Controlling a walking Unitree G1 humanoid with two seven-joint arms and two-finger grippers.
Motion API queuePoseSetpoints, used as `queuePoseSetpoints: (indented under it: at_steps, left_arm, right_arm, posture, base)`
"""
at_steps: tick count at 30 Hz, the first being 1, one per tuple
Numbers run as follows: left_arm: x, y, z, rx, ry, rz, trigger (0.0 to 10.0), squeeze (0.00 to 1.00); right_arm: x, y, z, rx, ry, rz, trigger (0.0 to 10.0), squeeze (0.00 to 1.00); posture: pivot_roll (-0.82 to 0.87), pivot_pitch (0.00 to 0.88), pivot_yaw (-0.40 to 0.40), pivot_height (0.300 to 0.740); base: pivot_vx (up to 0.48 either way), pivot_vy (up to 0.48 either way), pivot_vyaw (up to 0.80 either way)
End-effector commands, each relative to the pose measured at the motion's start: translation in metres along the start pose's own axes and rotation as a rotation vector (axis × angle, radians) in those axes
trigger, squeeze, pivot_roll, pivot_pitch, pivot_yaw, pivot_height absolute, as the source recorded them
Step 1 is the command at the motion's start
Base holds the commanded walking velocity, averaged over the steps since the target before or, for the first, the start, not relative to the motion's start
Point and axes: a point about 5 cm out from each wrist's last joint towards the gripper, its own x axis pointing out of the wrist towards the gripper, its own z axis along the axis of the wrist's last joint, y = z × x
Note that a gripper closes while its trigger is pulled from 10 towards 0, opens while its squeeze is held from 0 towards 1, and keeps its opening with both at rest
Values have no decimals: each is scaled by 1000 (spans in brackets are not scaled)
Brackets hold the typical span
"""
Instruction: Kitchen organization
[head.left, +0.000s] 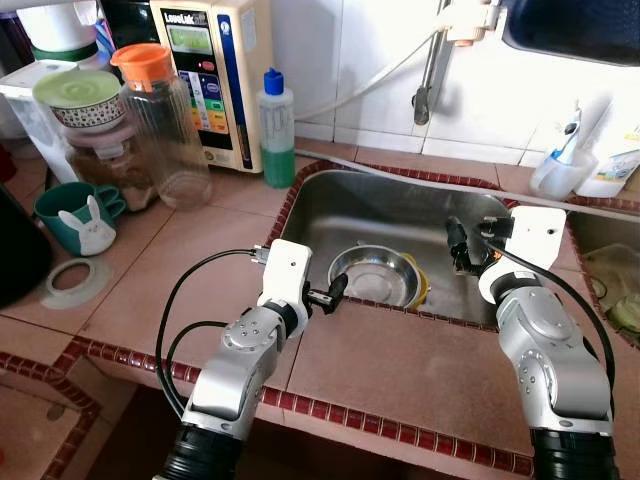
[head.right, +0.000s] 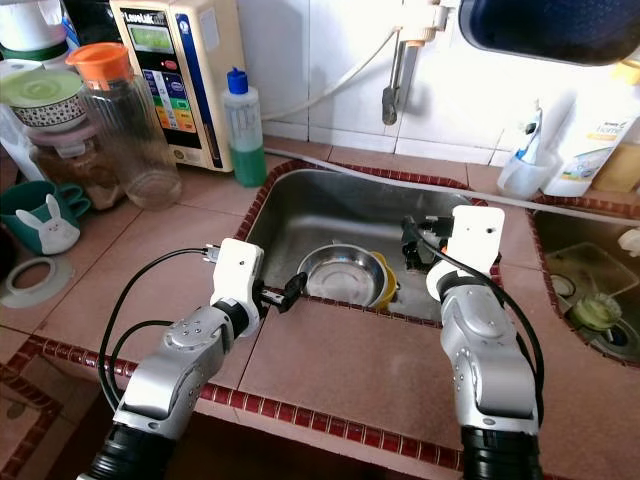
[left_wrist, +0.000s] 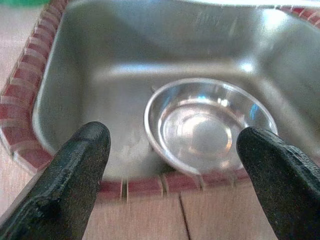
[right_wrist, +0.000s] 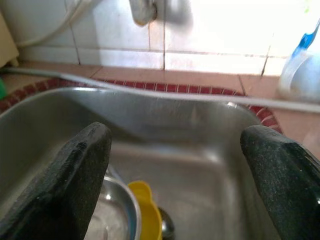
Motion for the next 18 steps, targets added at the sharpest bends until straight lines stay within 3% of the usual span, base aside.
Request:
queuePoseSetpoints:
  at_steps: [1, 14, 18]
  left_arm:
    - [-1, 0, 3, 2, -6, -1, 10000, 0]
    - [0, 1, 3, 1, -6, 2, 10000, 0]
    - [0, 1, 5, 1, -11, 4, 10000, 0]
  right_arm:
    - [0, -1, 0, 7, 3, -2, 10000, 0]
    - [2, -1, 1, 5, 2, -2, 10000, 0]
    - [2, -1, 2, 6, 0, -2, 10000, 0]
  posture:
    - [72, 14, 36, 740]
    - [72, 8, 36, 740]
    - [73, 8, 36, 740]
  base:
    - [-349, 0, 0]
    - [-339, 0, 0]
    - [-72, 0, 0]
